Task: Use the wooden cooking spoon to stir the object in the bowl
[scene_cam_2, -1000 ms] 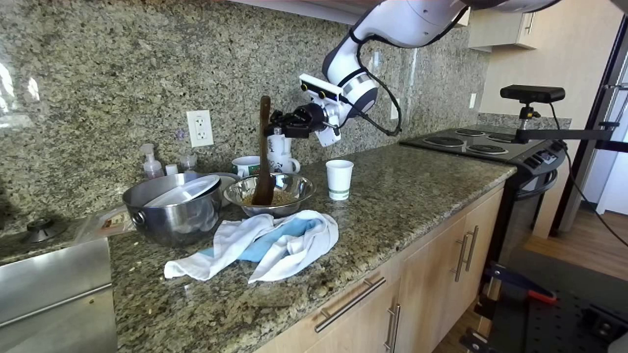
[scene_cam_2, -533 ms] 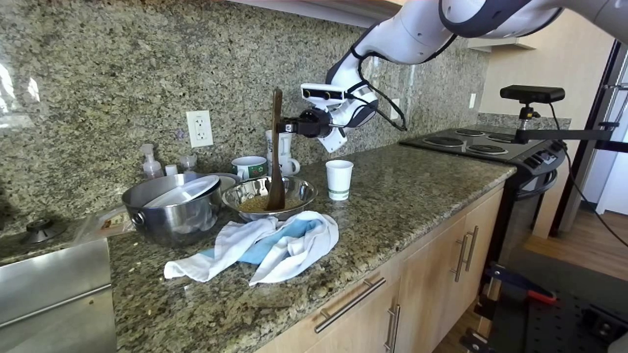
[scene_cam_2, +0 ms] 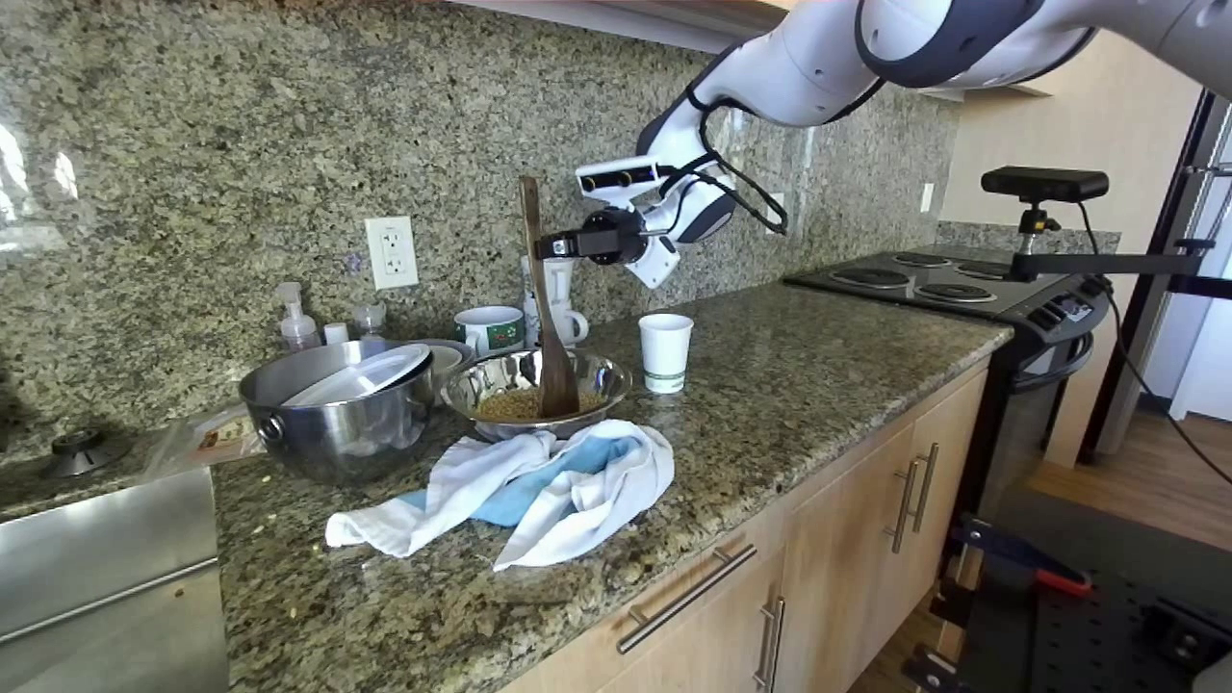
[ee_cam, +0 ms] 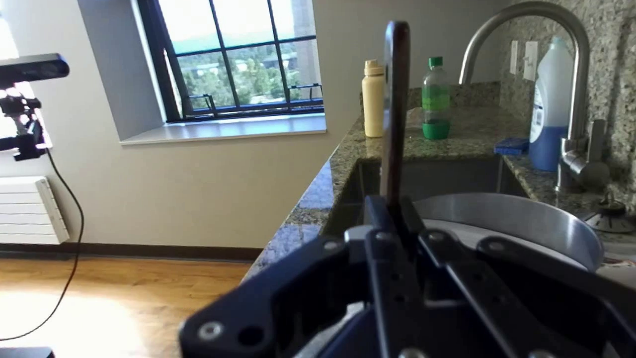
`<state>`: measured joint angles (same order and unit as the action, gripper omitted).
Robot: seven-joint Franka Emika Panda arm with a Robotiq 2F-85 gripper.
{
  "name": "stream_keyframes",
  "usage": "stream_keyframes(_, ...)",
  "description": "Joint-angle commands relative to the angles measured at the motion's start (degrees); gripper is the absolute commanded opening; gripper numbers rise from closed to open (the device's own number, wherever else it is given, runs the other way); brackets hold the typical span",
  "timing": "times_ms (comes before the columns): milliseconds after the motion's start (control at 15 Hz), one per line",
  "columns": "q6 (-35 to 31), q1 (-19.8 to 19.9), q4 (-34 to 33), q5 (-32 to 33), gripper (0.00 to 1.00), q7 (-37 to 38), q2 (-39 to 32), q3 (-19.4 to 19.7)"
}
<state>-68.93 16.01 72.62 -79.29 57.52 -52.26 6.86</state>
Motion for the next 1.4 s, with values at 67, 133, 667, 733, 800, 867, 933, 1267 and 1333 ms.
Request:
stream_keyframes(67, -7.22, -2.32, -1.95, 2.82, 0.02, 0.16, 0.51, 1.34)
stream_keyframes(133, -8.61, -2.70, -1.97, 3.11, 0.02, -0.06, 0.77, 1.34)
stream_keyframes(667, -10.72, -2.26, -2.76, 3.57, 0.02, -7.57, 0.99, -1.06)
stream_keyframes(733, -10.76, -2.00, -2.58, 2.94, 0.02, -10.52, 0.94, -1.47)
stream_keyframes(800, -10.52, -1.85, -2.70, 2.82, 0.02, -12.46, 0.70, -1.65)
stream_keyframes(867, -9.57, -1.56, -2.95, 2.66, 0.02, -13.64, 0.26, -1.98)
stream_keyframes(933, -8.51, -1.21, -3.14, 2.49, 0.02, -13.88, -0.08, -2.34)
stream_keyframes(1267, 1.72, 0.58, -5.20, 2.57, 0.02, -9.27, -2.86, -4.03)
stream_keyframes(1333, 3.98, 0.94, -5.62, 2.37, 0.02, -8.11, -3.48, -4.24)
